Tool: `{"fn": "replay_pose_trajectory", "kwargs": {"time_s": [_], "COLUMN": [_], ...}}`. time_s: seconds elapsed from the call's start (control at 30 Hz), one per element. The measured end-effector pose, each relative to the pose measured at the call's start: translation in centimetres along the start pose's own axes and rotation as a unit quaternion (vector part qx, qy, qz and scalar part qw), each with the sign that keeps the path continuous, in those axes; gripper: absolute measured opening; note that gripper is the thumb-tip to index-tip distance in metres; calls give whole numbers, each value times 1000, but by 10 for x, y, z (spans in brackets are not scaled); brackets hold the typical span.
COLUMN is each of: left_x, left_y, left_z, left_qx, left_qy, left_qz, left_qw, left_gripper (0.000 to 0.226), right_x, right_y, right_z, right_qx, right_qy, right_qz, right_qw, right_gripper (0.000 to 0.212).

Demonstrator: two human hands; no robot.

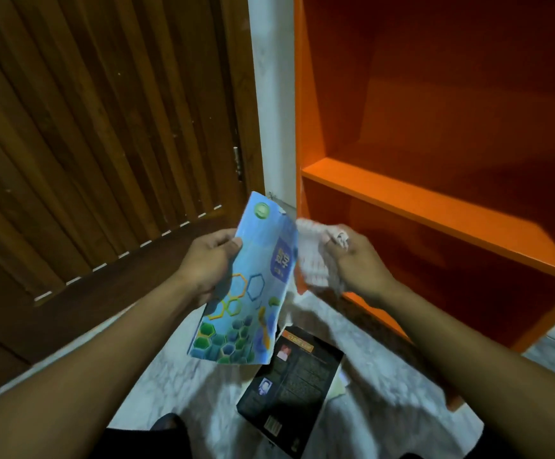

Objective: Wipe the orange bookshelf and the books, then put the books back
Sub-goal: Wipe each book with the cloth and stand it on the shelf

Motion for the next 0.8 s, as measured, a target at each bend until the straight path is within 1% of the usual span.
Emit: {"fn": "replay_pose_trajectory", "kwargs": {"time_s": [0.03,0.07,0.1,0.17,0.23,0.33,0.4,0.47,0.57,0.63,0.7,0.8], "left_x": [-8,-16,-24,-40,-53,-61,-58,-50,-32,-18,-3,16], "left_y": [0,-1,-2,-3,-4,-2,0,2,5,6,7,4], "left_z": [-3,-6,-9,-13,-15,-13,-7,1,12,18,23,27], "left_qx": [-4,-7,-8,-3,8,34,65,86,86,79,72,66], "left_qy": [-15,-30,-46,-69,-76,-63,-35,-2,49,78,107,145], "left_qz": [5,6,2,-18,-50,-124,-176,-215,-250,-249,-242,-235], "left_qw": [1000,999,999,997,996,990,982,973,963,962,962,959], "left_gripper": [25,25,26,27,28,28,30,32,30,28,28,32], "right_x": [2,3,0,-10,-23,-39,-49,-57,-68,-73,-78,-81], "right_y": [-3,-6,-9,-10,-7,-1,5,10,15,14,14,18], "right_z": [4,6,8,10,9,0,-8,-16,-34,-46,-58,-65], "right_qx": [40,84,123,169,177,226,249,252,263,284,314,307], "right_qy": [60,101,117,106,87,43,1,-40,-108,-148,-179,-227], "right_qz": [-4,-14,-25,-57,-100,-110,-123,-134,-150,-137,-125,-145], "right_qw": [997,991,985,978,975,967,961,958,947,937,924,913], "right_gripper": [19,26,32,38,45,55,58,62,72,69,56,51]}}
Point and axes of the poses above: each hand's wrist, its own z-axis towards the middle knuckle, its own x-axis out of the back of the hand, y = z × x, the point moved 4 cm from there along z, towards the middle knuckle, and after that the axes turned 1 degree about y, right-handed, at the moved point
